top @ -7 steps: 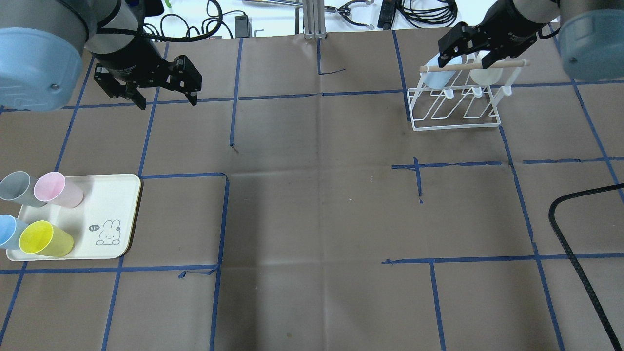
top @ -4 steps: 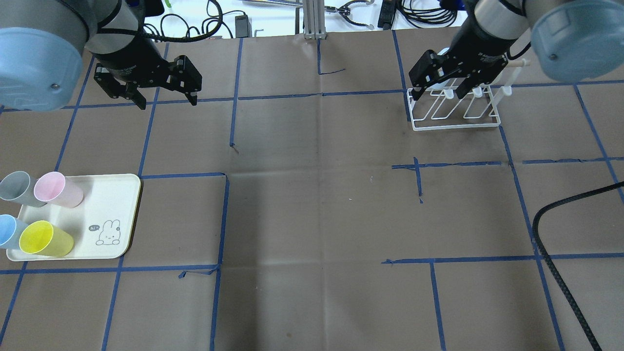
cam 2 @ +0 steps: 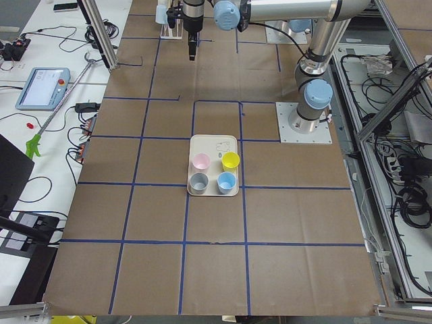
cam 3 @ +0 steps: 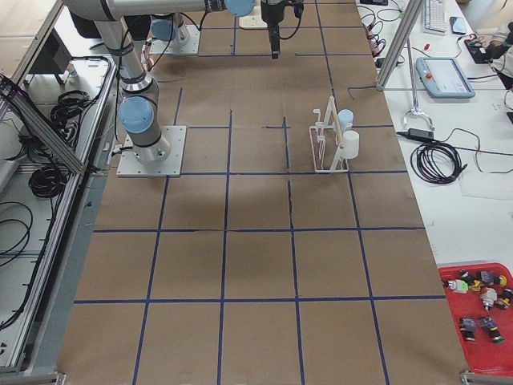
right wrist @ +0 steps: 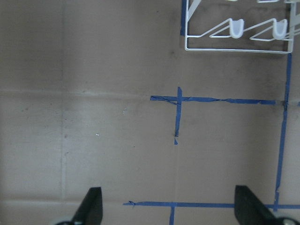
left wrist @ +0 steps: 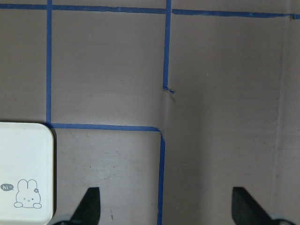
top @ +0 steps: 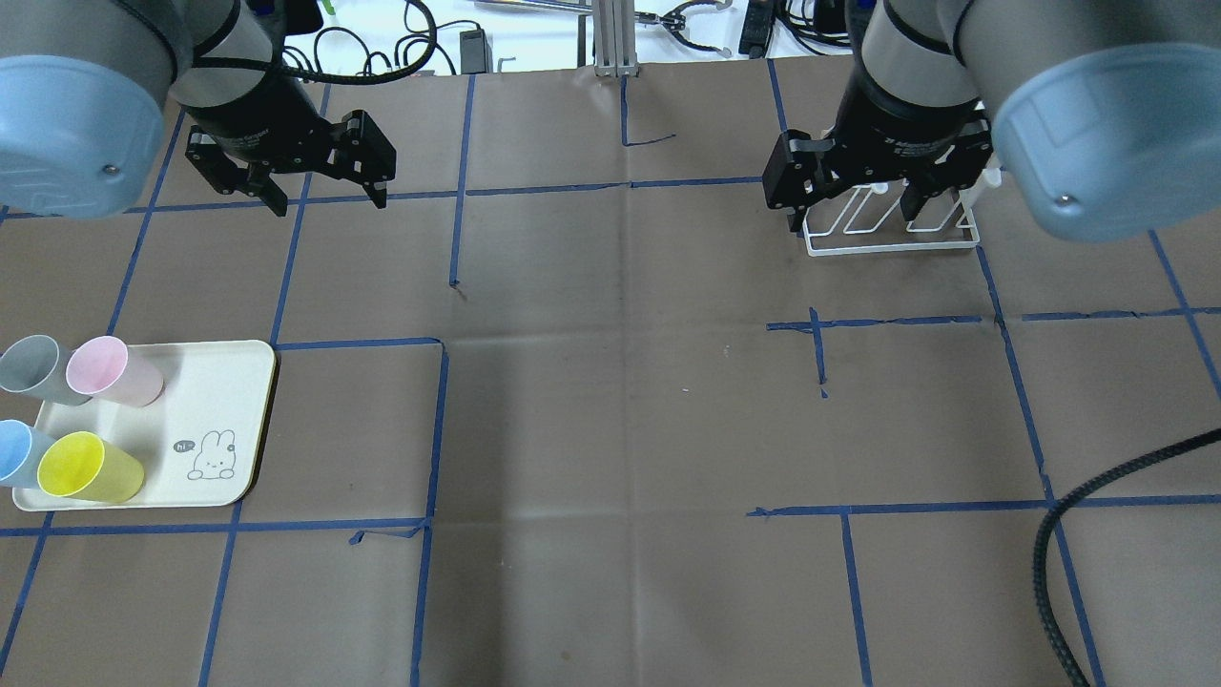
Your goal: Transfer IKEA cup to right arm and place on rack
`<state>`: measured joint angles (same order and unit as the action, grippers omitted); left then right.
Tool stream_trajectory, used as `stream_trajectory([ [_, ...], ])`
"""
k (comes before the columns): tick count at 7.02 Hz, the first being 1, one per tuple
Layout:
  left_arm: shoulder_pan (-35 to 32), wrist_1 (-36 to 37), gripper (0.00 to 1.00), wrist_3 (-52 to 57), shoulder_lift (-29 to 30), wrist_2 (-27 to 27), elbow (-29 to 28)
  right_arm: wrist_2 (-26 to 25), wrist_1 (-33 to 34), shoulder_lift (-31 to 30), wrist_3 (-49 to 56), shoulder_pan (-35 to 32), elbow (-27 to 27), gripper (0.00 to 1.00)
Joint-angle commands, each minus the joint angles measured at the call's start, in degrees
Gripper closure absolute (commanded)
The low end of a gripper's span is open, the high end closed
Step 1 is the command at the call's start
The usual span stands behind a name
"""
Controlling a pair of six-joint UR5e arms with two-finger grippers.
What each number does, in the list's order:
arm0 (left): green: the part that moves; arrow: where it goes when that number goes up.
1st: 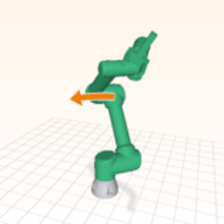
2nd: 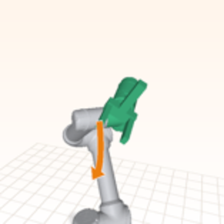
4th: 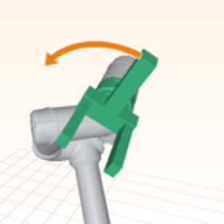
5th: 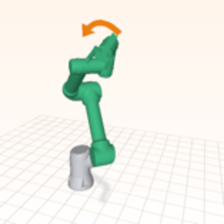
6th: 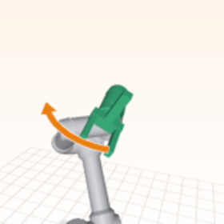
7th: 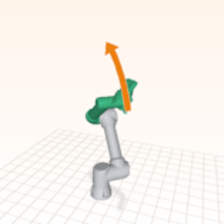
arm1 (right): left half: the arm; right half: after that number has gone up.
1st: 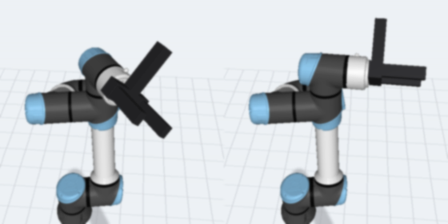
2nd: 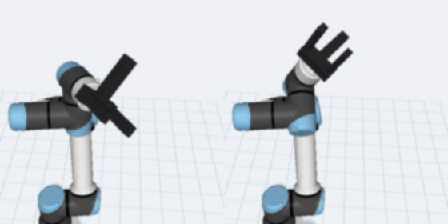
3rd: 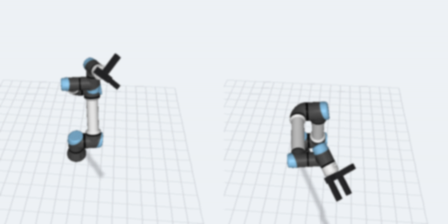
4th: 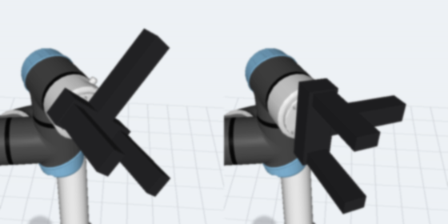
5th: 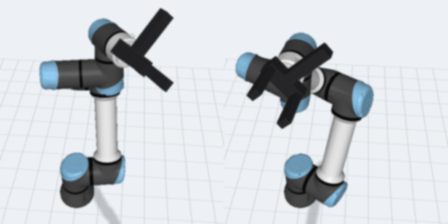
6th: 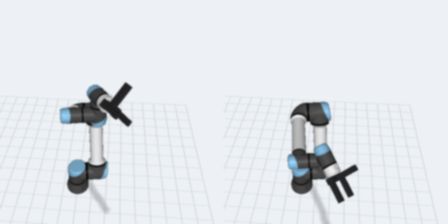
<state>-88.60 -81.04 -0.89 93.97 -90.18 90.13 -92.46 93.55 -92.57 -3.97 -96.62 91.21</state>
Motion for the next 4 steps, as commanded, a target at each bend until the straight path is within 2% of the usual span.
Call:
stream_trajectory([
  [1, 0.0, 0.0, 0.0, -0.1, 0.1, 0.0, 0.0, -0.4, -1.9, -1.5, -0.3, -0.1, 2.1, 0.0],
  [4, 0.0, 0.0, 0.0, -0.1, 0.0, 0.0, 0.0, 1.8, -1.8, -1.3, -0.3, 1.8, 3.6, 0.0],
])
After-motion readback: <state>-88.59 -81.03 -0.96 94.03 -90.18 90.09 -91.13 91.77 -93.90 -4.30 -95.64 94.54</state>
